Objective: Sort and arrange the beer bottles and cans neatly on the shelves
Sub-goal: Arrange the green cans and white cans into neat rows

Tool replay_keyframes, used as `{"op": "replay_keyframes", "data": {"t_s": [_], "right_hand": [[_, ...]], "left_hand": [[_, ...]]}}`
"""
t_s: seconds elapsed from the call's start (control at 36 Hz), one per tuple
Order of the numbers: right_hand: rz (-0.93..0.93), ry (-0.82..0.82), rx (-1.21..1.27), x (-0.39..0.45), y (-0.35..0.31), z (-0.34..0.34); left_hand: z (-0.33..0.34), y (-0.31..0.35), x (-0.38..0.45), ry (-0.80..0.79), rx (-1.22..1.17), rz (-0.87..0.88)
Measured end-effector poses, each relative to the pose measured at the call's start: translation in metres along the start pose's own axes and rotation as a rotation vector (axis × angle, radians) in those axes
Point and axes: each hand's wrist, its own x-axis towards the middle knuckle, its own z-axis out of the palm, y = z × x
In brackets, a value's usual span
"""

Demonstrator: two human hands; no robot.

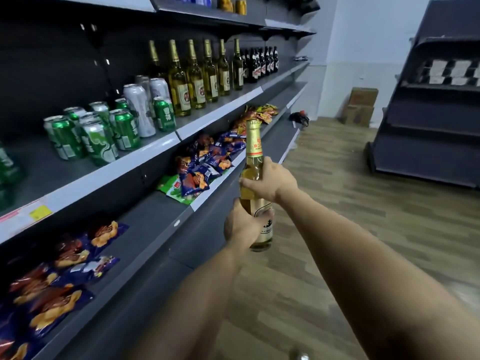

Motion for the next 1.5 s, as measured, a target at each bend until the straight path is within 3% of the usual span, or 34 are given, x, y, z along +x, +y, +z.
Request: {"op": "replay_keyframes", "data": {"t_s": [0.42, 0.58, 0.83, 1.08, 1.28, 1.5], "right_hand": [[-0.301, -0.053, 0.08, 0.256, 0.058, -0.034], [-0.378, -0.107, 0.293, 0.333, 0.043, -0.023], [-0.465, -0.005, 0.435, 0.43, -0.015, 0.006], [-0.458, 0.099, 0.443, 0.525, -0.069, 0.016], [-0.472, 0.067, 0.434, 0.583, -0.079, 0.027], [-0.497, 0.014, 0.443, 0.636, -0.086, 0.042]], "left_hand": [[0.071, 0.115, 0.212, 0.248, -0.098, -0.064], [0.051, 0.135, 0.29, 0.364, -0.085, -0.04], [-0.001, 0.138, 0.398, 0.506, -0.046, 0.012], [-0.049, 0.156, 0.503, 0.573, 0.07, 0.037], [-0.054, 0.169, 0.557, 0.619, 0.181, -0.026], [-0.051, 0.173, 0.602, 0.656, 0.147, -0.086]]}}
